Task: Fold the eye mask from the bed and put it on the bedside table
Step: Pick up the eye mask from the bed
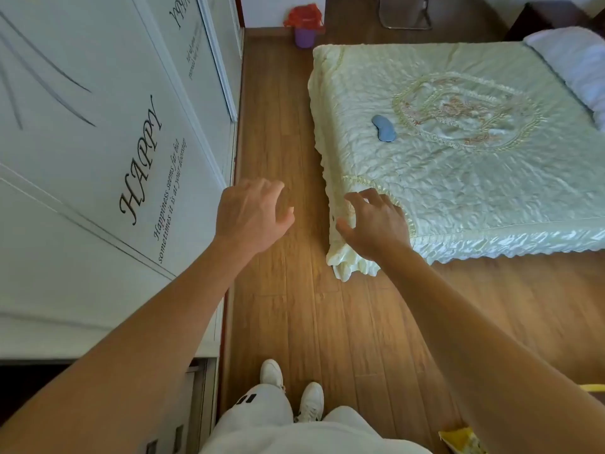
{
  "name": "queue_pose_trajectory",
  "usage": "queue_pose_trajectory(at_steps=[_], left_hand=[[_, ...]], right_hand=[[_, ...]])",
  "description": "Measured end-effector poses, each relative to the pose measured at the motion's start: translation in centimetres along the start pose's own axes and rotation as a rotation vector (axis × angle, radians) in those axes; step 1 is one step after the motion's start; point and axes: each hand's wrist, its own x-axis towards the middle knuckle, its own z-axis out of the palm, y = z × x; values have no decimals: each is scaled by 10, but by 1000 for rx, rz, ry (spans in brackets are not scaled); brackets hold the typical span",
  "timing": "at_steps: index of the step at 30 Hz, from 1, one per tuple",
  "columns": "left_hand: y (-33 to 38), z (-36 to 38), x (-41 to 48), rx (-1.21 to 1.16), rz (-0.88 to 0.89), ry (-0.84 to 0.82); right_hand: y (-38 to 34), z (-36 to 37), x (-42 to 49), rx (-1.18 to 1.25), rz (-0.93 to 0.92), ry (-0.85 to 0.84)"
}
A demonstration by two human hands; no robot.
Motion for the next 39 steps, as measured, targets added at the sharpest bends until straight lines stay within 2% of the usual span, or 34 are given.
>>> queue_pose_trajectory(at_steps=[10, 26, 39], left_hand=[[-42, 21, 62, -28, -32, 3], [-160, 54, 266, -94, -28, -24], [-183, 71, 405, -122, 17, -31]], right_hand=[[-18, 8, 74, -3, -11, -18], [-83, 6, 299, -25, 26, -19], [-66, -5, 431, -31, 65, -18]])
